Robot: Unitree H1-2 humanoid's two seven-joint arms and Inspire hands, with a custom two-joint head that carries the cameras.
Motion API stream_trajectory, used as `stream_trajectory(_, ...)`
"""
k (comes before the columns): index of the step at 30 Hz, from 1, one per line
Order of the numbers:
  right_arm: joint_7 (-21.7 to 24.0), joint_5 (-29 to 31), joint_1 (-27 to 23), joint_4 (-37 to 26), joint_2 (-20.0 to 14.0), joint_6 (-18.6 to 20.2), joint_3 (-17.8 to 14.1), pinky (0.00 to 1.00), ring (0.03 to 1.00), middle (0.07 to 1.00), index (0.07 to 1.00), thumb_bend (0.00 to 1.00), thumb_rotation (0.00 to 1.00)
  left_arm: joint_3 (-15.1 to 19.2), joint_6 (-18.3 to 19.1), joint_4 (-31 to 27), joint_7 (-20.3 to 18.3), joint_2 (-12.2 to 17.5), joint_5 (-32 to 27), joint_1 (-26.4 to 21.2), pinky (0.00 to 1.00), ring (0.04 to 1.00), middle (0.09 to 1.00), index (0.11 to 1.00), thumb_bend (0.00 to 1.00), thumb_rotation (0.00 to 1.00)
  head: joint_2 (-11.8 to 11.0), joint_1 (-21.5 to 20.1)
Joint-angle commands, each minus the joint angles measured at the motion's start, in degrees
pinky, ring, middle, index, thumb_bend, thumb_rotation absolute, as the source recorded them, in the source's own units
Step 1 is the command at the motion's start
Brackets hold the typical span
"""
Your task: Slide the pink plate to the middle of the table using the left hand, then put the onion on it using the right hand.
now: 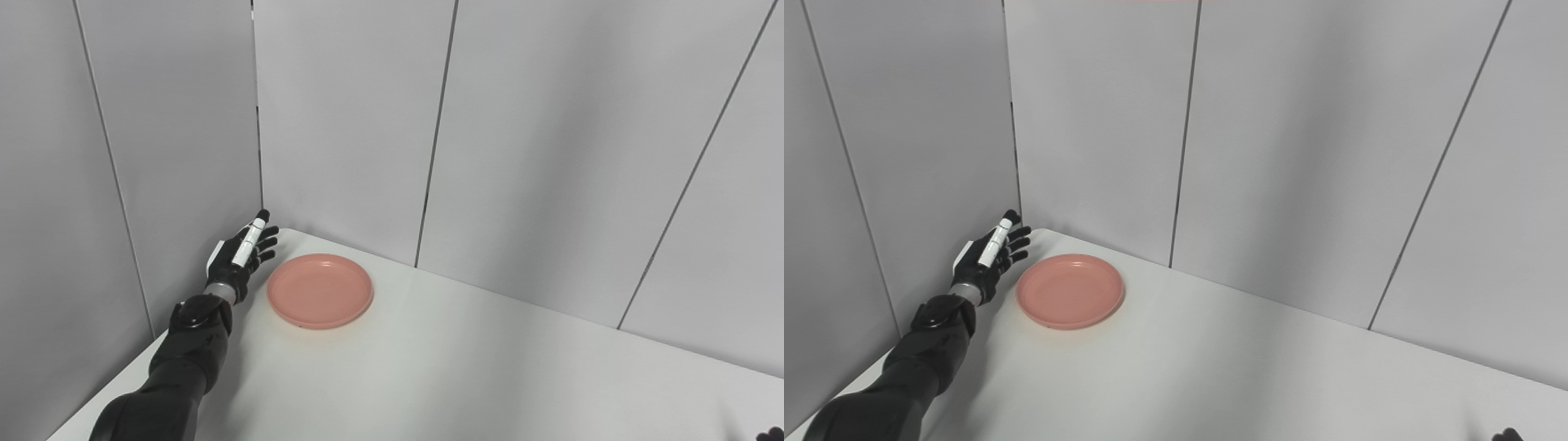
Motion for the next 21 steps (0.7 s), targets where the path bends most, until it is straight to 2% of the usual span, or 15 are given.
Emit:
stream_trajectory(1, 0.3, -0.2, 9.8, 6.6, 3.6, 0.1, 1.0, 1.0, 1.0, 0.998, 1.0, 0.61, 0.93, 0.6, -3.2, 0.0, -1.7, 2.7, -1.3, -5.6, 0.87, 0.863, 0.83, 0.854, 0.84, 0.74, 0.1, -0.1)
stream_trajectory(6, 0.2, -0.1, 10.5, 6.1, 3.6, 0.3, 0.9, 1.0, 1.0, 0.985, 0.998, 0.62, 0.9, 0.9, -3.6, 1.7, -2.4, 2.6, -1.9, -5.9, 0.84, 0.827, 0.822, 0.832, 0.81, 0.72, 0.4, -0.6)
stream_trajectory(11, 0.0, 0.1, 12.1, 4.2, 3.9, 0.8, 0.9, 1.0, 1.0, 0.982, 0.996, 0.64, 0.89, 0.7, -3.1, 2.2, -2.5, 2.3, -2.2, -6.1, 0.8, 0.805, 0.81, 0.827, 0.83, 0.72, 1.2, -0.9)
stream_trajectory(16, -0.1, 0.2, 13.3, 2.3, 4.1, 1.3, 1.1, 1.0, 1.0, 0.986, 0.998, 0.67, 0.89, 0.3, -2.6, 2.3, -1.7, 1.8, -1.7, -6.2, 0.77, 0.782, 0.781, 0.82, 0.82, 0.71, 2.1, -1.2)
stream_trajectory(21, -1.0, -0.1, 14.4, -0.1, 4.4, 2.4, 1.6, 1.0, 1.0, 0.979, 0.99, 0.7, 0.88, -0.5, -2.3, 3.2, -2.2, 1.3, -1.3, -6.6, 0.79, 0.793, 0.787, 0.819, 0.8, 0.72, 2.4, -2.0)
